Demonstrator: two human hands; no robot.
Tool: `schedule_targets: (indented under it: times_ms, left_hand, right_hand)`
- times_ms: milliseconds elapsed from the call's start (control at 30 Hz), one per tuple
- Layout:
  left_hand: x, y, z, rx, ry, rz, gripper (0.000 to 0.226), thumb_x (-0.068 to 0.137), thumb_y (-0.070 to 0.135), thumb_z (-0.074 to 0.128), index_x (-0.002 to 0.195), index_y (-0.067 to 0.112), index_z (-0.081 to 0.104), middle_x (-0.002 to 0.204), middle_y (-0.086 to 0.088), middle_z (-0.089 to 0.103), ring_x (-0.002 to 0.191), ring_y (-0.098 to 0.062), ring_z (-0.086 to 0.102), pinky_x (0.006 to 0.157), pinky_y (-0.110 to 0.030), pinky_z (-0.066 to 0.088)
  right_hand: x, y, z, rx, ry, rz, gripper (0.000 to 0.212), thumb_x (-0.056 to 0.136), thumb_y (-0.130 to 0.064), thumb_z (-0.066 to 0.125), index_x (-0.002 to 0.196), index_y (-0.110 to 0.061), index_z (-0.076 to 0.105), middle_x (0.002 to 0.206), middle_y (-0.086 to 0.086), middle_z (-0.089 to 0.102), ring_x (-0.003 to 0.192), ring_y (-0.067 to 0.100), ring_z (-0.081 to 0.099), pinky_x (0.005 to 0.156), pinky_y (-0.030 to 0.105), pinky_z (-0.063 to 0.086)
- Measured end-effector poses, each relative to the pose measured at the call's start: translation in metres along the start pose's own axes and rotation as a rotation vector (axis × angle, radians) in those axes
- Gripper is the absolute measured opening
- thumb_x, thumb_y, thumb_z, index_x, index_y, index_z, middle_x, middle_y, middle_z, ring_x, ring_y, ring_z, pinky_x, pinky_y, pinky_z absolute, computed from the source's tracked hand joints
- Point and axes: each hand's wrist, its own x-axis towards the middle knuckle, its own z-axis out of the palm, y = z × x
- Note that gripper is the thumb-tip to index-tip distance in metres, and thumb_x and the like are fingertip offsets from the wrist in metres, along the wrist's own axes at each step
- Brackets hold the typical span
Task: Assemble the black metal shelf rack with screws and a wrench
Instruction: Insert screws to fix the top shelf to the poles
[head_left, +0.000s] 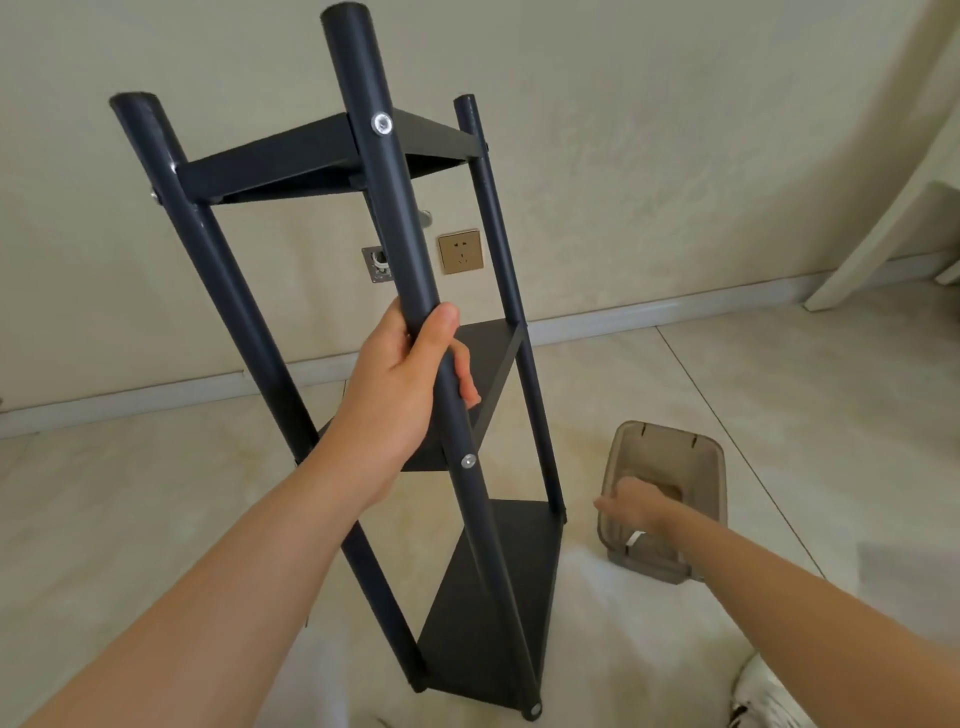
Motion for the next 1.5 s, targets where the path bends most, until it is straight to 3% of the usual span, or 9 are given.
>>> schedule_targets:
  times_ms: [100,300,400,533,700,833,1000,1300,1500]
  left_hand:
    - [0.001,-0.002,-0.001,-0.004,-0.008,0.007,0.015,0.103,0.036,0.048,0.102,0.022,0.053,0.065,0.005,0.059,0.063,-0.013,0.061,0.079,-0.040,0.058]
    - [0.003,-0.003,0.001,0.007,-0.024,0.021,0.016,0.104,0.036,0.047,0.099,0.022,0.052,0.066,0.005,0.059,0.063,-0.013,0.060,0.078,-0.039,0.056]
    - [0.003,-0.003,0.003,0.011,-0.029,0.024,0.017,0.102,0.039,0.048,0.098,0.022,0.052,0.066,0.005,0.058,0.063,-0.013,0.060,0.077,-0.038,0.055]
    - [0.004,-0.003,0.004,0.006,-0.035,0.025,0.020,0.096,0.042,0.050,0.097,0.022,0.052,0.065,0.006,0.058,0.063,-0.013,0.060,0.076,-0.037,0.057]
    - [0.001,-0.001,0.006,0.034,-0.037,0.032,0.023,0.094,0.044,0.049,0.098,0.022,0.052,0.065,0.006,0.059,0.063,-0.014,0.061,0.079,-0.041,0.059]
    - [-0.003,0.003,0.010,0.052,-0.052,0.032,0.021,0.096,0.043,0.049,0.098,0.022,0.052,0.065,0.006,0.060,0.063,-0.015,0.062,0.084,-0.050,0.059]
    - [-0.005,0.002,0.013,0.055,-0.059,0.031,0.021,0.094,0.044,0.049,0.098,0.023,0.053,0.066,0.005,0.060,0.064,-0.016,0.062,0.086,-0.054,0.058]
    - [-0.006,0.000,0.012,0.053,-0.022,0.023,0.017,0.094,0.044,0.050,0.091,0.028,0.056,0.066,0.005,0.058,0.064,-0.016,0.062,0.086,-0.052,0.058]
    - [-0.005,-0.002,0.004,0.046,-0.013,0.029,0.019,0.095,0.041,0.049,0.095,0.024,0.057,0.066,0.005,0.059,0.064,-0.016,0.062,0.079,-0.045,0.059]
  right_hand:
    - [0.010,0.009,0.026,-0.010,-0.049,0.016,0.044,0.105,-0.038,0.039,0.073,-0.010,0.048,0.073,0.003,0.051,0.067,0.015,0.052,0.075,0.027,0.041]
    - [0.015,0.012,0.050,-0.106,-0.064,-0.030,0.027,0.100,-0.036,0.052,0.090,-0.012,0.053,0.074,0.000,0.052,0.065,0.013,0.053,0.054,0.021,0.037]
    - [0.012,0.009,0.056,-0.124,-0.249,-0.005,0.016,0.093,-0.024,0.061,0.096,-0.010,0.056,0.083,0.003,0.058,0.077,0.019,0.061,0.054,0.020,0.045]
    - [0.006,0.003,0.074,-0.160,-0.512,0.055,0.052,0.088,-0.033,0.071,0.129,-0.009,0.050,0.102,0.003,0.060,0.082,0.020,0.063,0.057,0.026,0.052]
    - [0.011,0.009,0.084,-0.188,-0.654,0.063,0.034,0.092,-0.028,0.065,0.120,-0.009,0.064,0.101,0.003,0.074,0.079,0.018,0.070,0.078,0.037,0.060]
    - [0.013,0.029,0.090,-0.209,-0.496,0.082,0.025,0.092,-0.018,0.062,0.113,-0.004,0.067,0.104,0.011,0.072,0.086,0.022,0.070,0.079,0.034,0.061]
    - [0.016,0.039,0.121,-0.175,-0.353,0.136,0.037,0.099,-0.022,0.055,0.129,-0.002,0.052,0.128,0.016,0.058,0.114,0.030,0.060,0.094,0.034,0.054]
    - [0.038,0.044,0.157,-0.093,-0.171,0.222,0.010,0.093,-0.020,0.062,0.100,-0.015,0.065,0.098,0.003,0.066,0.090,0.019,0.065,0.078,0.031,0.054]
    - [0.047,0.047,0.166,-0.104,-0.066,0.309,0.015,0.093,-0.020,0.063,0.105,-0.015,0.068,0.104,0.005,0.068,0.099,0.024,0.064,0.086,0.036,0.055]
